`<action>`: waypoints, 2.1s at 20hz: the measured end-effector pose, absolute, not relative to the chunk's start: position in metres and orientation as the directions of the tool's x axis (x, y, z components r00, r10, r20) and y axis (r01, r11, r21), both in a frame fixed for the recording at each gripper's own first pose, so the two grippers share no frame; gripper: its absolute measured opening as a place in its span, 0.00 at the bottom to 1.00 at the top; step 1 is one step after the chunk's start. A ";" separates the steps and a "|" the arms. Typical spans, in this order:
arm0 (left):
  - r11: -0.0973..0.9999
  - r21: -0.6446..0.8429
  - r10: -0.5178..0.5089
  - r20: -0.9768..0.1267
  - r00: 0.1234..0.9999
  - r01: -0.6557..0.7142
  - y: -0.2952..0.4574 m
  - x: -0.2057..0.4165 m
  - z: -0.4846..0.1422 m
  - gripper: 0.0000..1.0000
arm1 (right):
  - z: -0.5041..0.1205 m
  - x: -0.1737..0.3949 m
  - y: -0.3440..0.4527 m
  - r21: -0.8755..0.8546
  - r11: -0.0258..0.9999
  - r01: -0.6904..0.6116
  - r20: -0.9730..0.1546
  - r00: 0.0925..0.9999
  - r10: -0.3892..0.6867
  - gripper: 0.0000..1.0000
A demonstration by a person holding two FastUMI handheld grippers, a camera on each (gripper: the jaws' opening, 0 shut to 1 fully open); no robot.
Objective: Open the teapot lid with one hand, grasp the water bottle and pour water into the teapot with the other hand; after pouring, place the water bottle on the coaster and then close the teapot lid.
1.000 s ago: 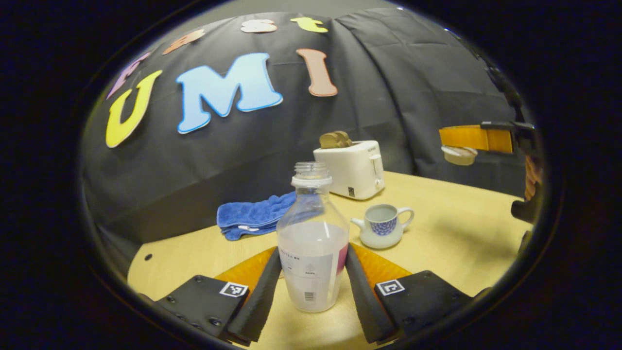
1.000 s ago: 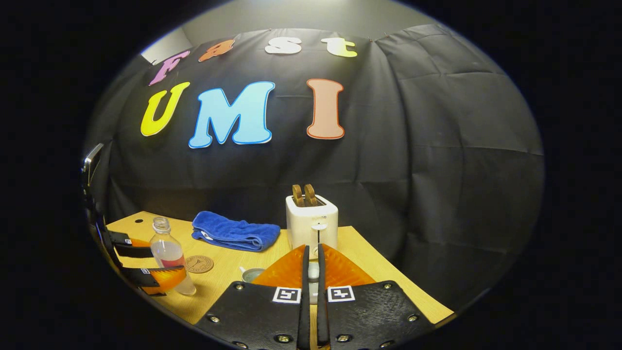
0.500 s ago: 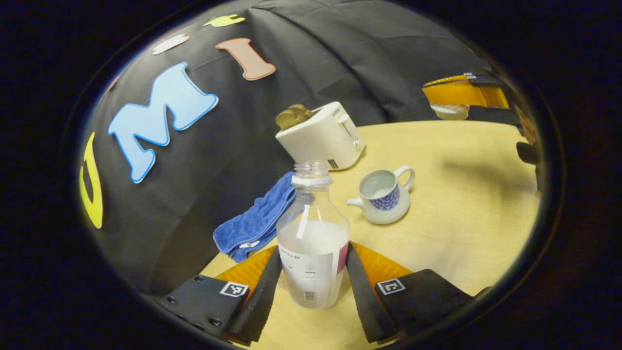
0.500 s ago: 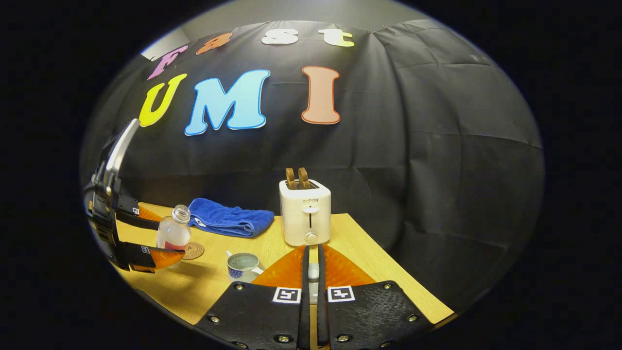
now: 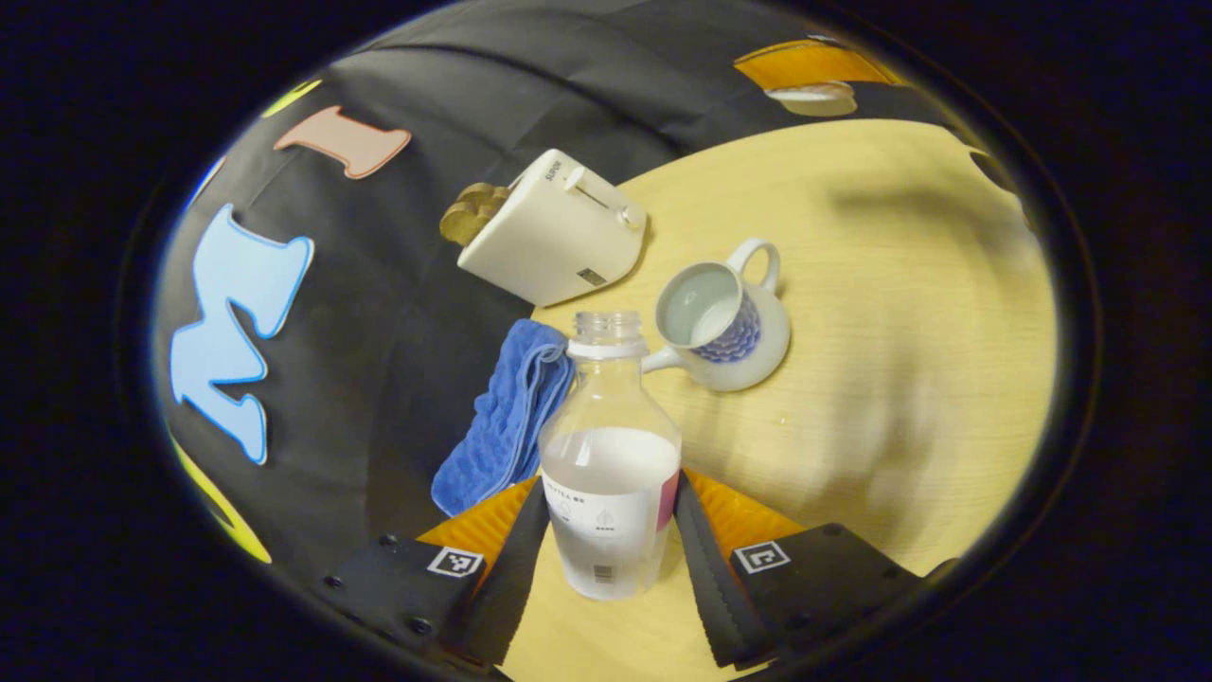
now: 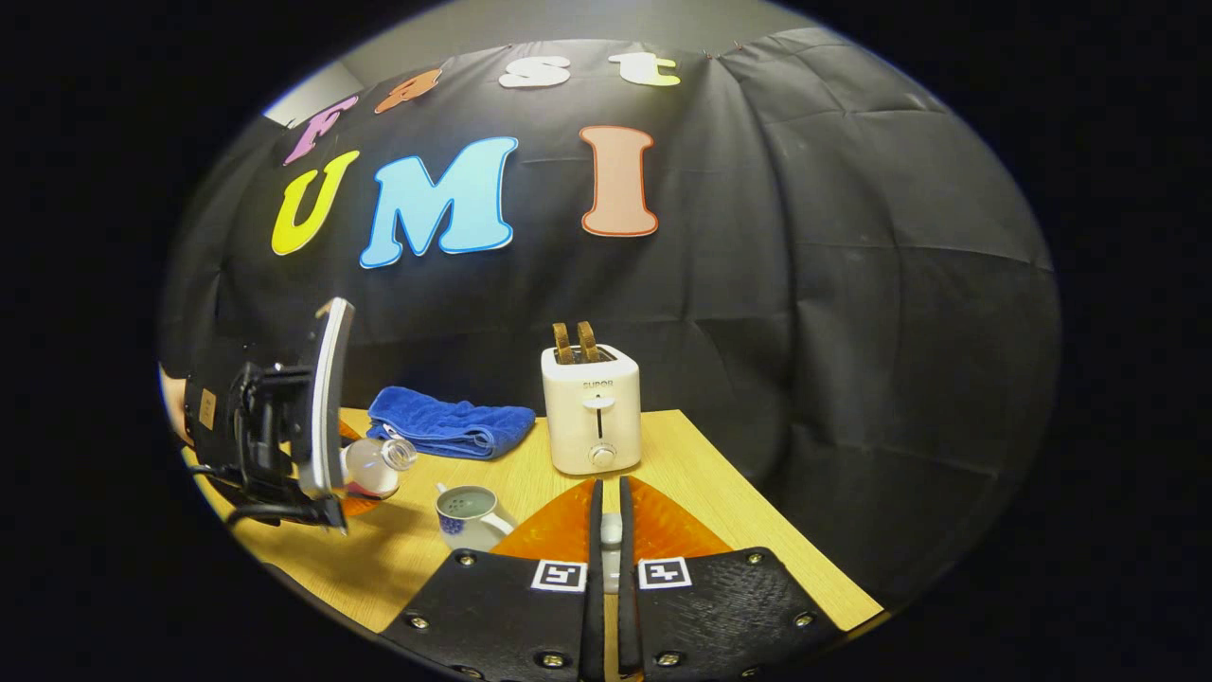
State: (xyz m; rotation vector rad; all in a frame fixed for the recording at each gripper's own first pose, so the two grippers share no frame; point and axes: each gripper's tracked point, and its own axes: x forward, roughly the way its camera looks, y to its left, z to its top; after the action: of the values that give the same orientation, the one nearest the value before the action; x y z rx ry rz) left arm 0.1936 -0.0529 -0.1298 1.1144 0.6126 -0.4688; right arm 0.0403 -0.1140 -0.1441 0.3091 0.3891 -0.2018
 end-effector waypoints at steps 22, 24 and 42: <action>-0.196 0.731 0.148 -0.637 0.756 0.654 -0.066 0.236 -0.112 0.83 | -0.149 0.039 -0.118 0.318 0.919 0.234 -0.393 0.915 -0.097 0.06; -0.241 0.731 0.155 -0.620 0.769 0.638 -0.067 0.238 -0.108 0.83 | -0.150 0.039 -0.118 0.315 0.920 0.233 -0.394 0.914 -0.097 0.06; -0.552 0.628 0.207 -0.534 0.820 0.549 -0.084 0.234 -0.076 0.82 | -0.149 0.039 -0.116 0.337 0.915 0.223 -0.390 0.917 -0.080 0.06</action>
State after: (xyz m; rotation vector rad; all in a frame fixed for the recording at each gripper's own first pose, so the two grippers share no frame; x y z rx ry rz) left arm 0.2341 -0.0844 -0.0760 2.1485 0.5524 -0.5115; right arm 0.0395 -0.1157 -0.1491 0.3865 0.3798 -0.1594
